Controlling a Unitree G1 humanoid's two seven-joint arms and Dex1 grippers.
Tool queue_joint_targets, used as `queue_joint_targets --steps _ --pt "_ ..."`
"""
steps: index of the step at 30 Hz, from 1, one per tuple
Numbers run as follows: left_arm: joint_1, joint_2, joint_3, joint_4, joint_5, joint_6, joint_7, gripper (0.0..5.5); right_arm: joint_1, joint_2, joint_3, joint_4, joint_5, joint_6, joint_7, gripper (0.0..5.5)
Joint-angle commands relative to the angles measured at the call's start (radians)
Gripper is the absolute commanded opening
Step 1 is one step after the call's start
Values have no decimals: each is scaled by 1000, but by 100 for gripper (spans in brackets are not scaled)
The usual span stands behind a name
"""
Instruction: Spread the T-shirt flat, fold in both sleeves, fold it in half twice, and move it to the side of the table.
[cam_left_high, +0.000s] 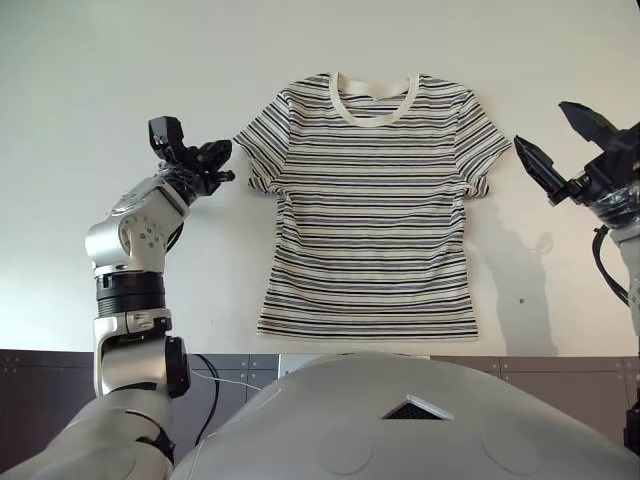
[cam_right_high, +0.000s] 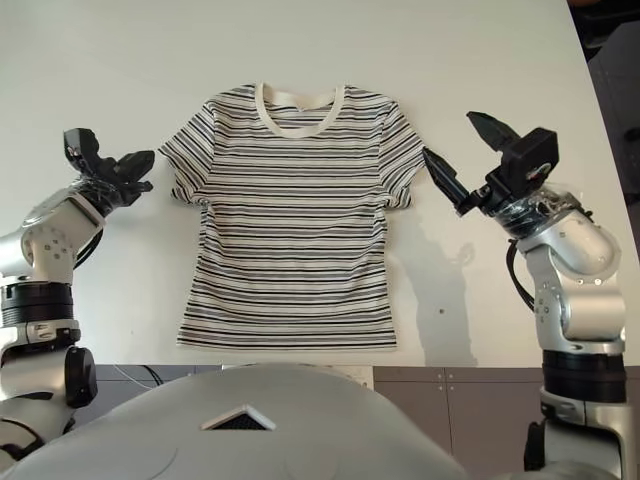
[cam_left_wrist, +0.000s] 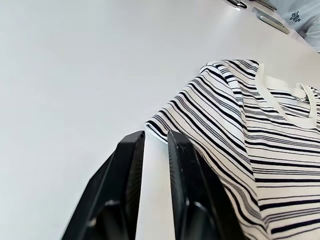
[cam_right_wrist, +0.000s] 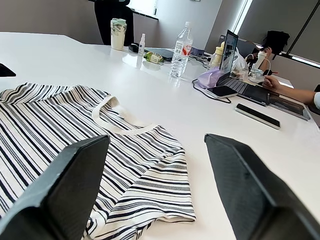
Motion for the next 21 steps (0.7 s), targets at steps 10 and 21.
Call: queue_joint_targets --steps 10,21 --pt "-94 -122 94 179 25 12 4 173 -54 68 -2 14 -82 15 53 353" --pt "-124 -147 131 215 38 10 -23 54 -65 116 1 35 -139 -1 63 353"
